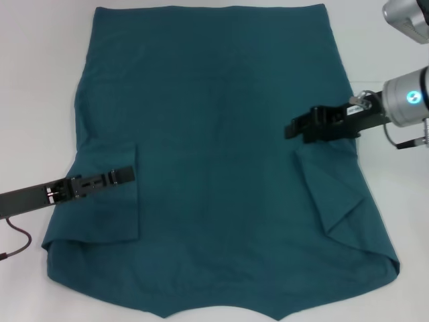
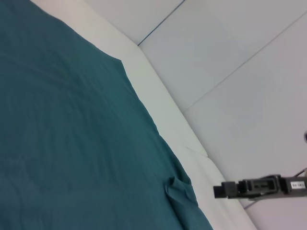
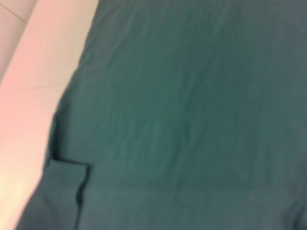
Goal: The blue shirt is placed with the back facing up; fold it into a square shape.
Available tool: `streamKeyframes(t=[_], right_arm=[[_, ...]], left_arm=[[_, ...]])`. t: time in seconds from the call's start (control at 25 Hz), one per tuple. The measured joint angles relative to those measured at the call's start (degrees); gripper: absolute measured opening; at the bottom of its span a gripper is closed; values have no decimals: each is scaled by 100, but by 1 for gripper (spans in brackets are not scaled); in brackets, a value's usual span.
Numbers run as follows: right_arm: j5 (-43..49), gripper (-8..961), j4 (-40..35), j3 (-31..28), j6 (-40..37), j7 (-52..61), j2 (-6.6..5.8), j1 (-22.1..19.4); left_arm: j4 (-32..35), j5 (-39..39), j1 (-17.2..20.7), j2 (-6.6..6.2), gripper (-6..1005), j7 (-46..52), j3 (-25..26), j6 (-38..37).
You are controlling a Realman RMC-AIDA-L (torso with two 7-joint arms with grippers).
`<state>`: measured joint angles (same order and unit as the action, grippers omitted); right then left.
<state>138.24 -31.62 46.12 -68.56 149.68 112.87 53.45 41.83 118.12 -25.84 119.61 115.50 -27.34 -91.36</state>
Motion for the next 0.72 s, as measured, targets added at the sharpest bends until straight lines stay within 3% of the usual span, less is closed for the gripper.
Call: streamKeyframes(t=[0.2,0.36,0.72], right_arm=[[204,493,-544,38,-580,-277,-156,-351],[164,486,-953,-41,-1051,-286,-292,-724],[-14,479,-1101,-232,-1410,-515,-378,-980]], left_arm=[[146,57,102,-128,843,1309,9,-122],[805,316,475,-197,842,2879,192,-640],[967,1091,818,-167,841,3268,884,-938]])
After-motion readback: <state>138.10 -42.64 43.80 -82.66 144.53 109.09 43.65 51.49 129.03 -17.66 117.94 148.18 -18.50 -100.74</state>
